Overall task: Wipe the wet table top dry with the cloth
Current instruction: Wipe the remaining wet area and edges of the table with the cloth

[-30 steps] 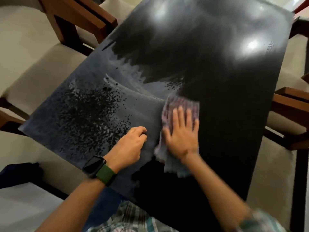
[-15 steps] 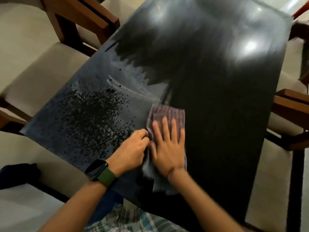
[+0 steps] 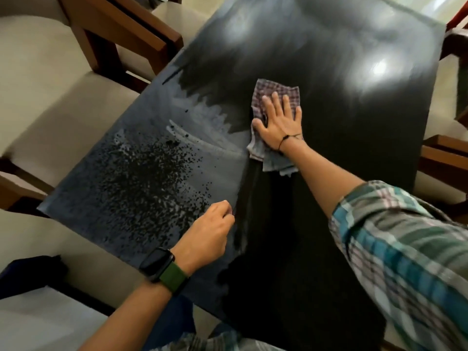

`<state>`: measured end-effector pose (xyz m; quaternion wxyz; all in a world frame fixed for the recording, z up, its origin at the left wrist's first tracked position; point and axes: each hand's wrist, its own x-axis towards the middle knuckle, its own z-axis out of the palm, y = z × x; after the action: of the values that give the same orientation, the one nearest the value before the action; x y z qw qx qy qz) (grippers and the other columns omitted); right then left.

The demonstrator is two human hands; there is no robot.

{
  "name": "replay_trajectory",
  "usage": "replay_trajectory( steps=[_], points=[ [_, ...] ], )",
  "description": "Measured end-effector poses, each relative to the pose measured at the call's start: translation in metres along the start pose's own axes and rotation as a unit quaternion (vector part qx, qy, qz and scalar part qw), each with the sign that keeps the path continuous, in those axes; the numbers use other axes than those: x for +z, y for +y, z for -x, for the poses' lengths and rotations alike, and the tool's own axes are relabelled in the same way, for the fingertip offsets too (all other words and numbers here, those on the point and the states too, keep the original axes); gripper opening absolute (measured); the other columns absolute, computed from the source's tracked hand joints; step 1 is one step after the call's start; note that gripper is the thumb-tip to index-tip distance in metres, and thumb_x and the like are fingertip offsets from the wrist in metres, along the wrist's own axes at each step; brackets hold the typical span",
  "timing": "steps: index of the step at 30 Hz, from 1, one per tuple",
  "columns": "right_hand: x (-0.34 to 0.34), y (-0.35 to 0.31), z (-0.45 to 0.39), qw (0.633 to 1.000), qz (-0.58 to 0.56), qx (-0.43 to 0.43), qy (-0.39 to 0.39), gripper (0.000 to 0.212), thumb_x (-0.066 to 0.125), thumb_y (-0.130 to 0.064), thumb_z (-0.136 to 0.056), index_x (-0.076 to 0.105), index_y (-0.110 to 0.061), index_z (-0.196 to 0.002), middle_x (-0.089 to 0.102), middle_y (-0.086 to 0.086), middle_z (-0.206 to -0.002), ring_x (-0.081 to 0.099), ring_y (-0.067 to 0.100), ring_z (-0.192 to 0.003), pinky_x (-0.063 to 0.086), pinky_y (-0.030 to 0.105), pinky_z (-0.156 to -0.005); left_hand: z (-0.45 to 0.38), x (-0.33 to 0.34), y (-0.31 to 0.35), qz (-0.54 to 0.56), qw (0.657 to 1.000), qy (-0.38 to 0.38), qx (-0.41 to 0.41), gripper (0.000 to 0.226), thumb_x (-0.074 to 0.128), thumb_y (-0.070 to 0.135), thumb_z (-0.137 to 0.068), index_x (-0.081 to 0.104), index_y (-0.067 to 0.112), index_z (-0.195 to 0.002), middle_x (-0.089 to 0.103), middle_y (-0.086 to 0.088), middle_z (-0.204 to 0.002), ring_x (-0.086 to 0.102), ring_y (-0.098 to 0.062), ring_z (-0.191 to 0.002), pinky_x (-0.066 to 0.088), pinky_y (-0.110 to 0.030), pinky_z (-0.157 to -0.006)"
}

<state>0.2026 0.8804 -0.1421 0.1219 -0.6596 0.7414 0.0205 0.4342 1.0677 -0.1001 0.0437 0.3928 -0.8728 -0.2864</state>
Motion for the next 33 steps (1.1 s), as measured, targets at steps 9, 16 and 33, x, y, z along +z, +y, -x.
replay_trajectory(
  steps=[9,16,33],
  points=[
    [0.055,-0.076,0.198,0.991,0.026,-0.132,0.011,0.070,0.023,-0.055,-0.090,0.016,-0.019,-0.150,0.011,0.002,-0.158,0.004,0.027,-0.145,-0.005,0.050,-0.113,-0.008,-0.057,-0.006,0.136,0.958,0.215,-0.130,0.009,0.054,-0.004,-0.081,0.063,-0.001,-0.083,0.061,-0.015,-0.081,0.050,-0.020,-0.071,0.035,-0.023,-0.067],
    [0.057,-0.051,0.220,0.989,0.039,-0.144,0.003,0.069,0.027,-0.055,-0.088,0.019,-0.025,-0.149,0.017,-0.001,-0.157,0.006,0.022,-0.145,0.000,0.049,-0.114,-0.010,-0.049,-0.004,0.145,0.963,0.195,-0.114,0.010,0.054,-0.002,-0.083,0.064,0.000,-0.085,0.062,-0.012,-0.084,0.045,-0.013,-0.069,0.032,-0.018,-0.065],
    [0.072,-0.097,0.266,0.990,0.038,-0.134,0.016,0.072,0.027,-0.059,-0.091,0.024,-0.017,-0.148,0.016,0.009,-0.156,0.014,0.031,-0.143,0.008,0.051,-0.112,0.027,-0.062,-0.018,0.180,0.945,0.231,-0.146,0.011,0.053,-0.002,-0.086,0.064,0.003,-0.085,0.063,-0.008,-0.085,0.055,-0.015,-0.073,0.043,-0.022,-0.067]
  ],
)
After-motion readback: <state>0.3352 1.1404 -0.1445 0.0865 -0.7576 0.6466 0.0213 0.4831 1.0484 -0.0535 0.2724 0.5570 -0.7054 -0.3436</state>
